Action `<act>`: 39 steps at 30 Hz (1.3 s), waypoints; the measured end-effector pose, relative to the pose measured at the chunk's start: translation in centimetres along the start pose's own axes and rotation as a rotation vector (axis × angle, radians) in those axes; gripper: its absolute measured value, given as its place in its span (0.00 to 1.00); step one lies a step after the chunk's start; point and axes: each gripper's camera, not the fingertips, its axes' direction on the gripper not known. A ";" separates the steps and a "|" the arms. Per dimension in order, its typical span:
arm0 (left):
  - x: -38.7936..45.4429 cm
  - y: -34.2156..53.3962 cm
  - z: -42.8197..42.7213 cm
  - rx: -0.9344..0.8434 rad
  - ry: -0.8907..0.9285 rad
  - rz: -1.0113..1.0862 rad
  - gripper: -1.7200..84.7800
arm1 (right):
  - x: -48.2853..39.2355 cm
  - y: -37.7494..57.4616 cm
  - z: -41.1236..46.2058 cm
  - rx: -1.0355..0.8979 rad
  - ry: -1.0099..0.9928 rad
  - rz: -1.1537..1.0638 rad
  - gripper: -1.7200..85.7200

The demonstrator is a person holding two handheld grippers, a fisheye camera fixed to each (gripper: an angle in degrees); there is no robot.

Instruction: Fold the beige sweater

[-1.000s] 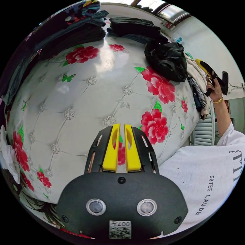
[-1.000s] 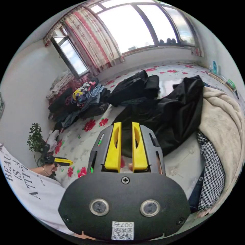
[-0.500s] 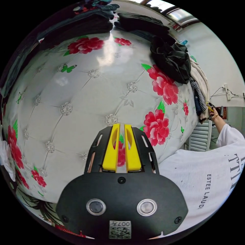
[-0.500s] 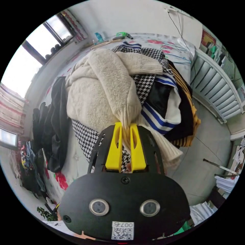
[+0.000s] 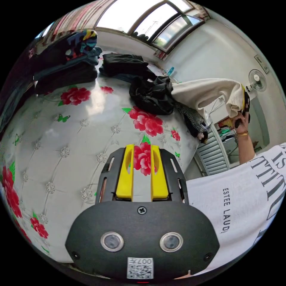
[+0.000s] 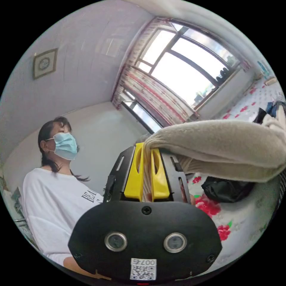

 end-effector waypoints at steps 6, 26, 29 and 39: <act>4.8 2.5 -10.5 0.322 0.086 0.261 0.18 | -14.7 2.7 15.9 -0.301 -0.592 -0.299 0.03; -8.4 15.7 -19.6 0.340 -0.075 -0.587 0.16 | 9.8 17.5 28.9 -0.892 0.801 0.010 0.14; -7.5 14.4 -18.6 0.319 -0.049 -0.649 0.16 | 12.6 18.0 32.3 -0.952 0.910 -0.092 0.15; -5.5 9.6 -19.3 0.364 -0.156 -0.749 0.18 | 21.0 11.4 30.2 -0.950 1.002 -0.018 0.04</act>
